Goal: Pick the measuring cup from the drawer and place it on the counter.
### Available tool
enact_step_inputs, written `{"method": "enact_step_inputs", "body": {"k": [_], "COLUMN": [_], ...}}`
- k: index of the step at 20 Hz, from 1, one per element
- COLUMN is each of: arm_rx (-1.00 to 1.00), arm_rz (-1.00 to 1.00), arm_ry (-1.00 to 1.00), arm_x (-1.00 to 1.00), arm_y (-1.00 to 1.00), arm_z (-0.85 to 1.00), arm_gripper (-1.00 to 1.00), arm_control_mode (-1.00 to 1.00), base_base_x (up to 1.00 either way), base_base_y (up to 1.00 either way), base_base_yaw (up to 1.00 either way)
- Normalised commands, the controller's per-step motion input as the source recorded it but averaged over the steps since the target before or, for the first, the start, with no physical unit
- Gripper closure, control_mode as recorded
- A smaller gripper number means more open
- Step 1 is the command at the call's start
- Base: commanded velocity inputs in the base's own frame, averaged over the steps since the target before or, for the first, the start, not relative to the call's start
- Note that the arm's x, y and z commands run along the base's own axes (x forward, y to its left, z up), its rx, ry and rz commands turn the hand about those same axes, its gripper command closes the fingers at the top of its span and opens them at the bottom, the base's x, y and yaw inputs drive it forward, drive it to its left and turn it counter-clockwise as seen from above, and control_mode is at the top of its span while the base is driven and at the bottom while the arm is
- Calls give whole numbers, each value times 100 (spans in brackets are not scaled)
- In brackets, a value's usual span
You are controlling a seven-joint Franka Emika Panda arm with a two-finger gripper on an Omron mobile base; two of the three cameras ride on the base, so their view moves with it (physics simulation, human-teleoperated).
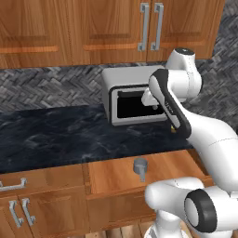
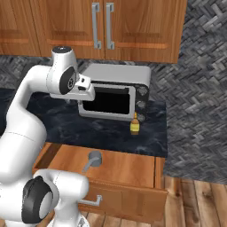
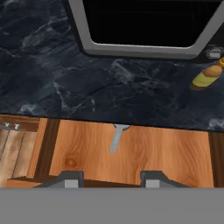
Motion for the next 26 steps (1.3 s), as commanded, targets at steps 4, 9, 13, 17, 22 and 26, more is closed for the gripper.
{"method": "enact_step_inputs", "body": {"k": [4, 9, 13, 17, 22, 26], "arm_rx": [0, 0, 0, 0, 0, 0], "arm_rz": [0, 0, 0, 0, 0, 0], "arm_ry": [0, 0, 0, 0, 0, 0], "arm_x": [0, 0, 0, 0, 0, 0], "arm_y": [0, 0, 0, 0, 0, 0], "arm_z": [0, 0, 0, 0, 0, 0], "arm_gripper": [-100, -100, -100, -100, -100, -100], "arm_control_mode": [100, 100, 100, 100, 100, 100], "base_base_x": [0, -20, -29, -25, -21, -20], "base_base_y": [19, 79, 81, 61, 61, 53], "base_base_yaw": [-2, -22, -38, -45, -49, -52]}}
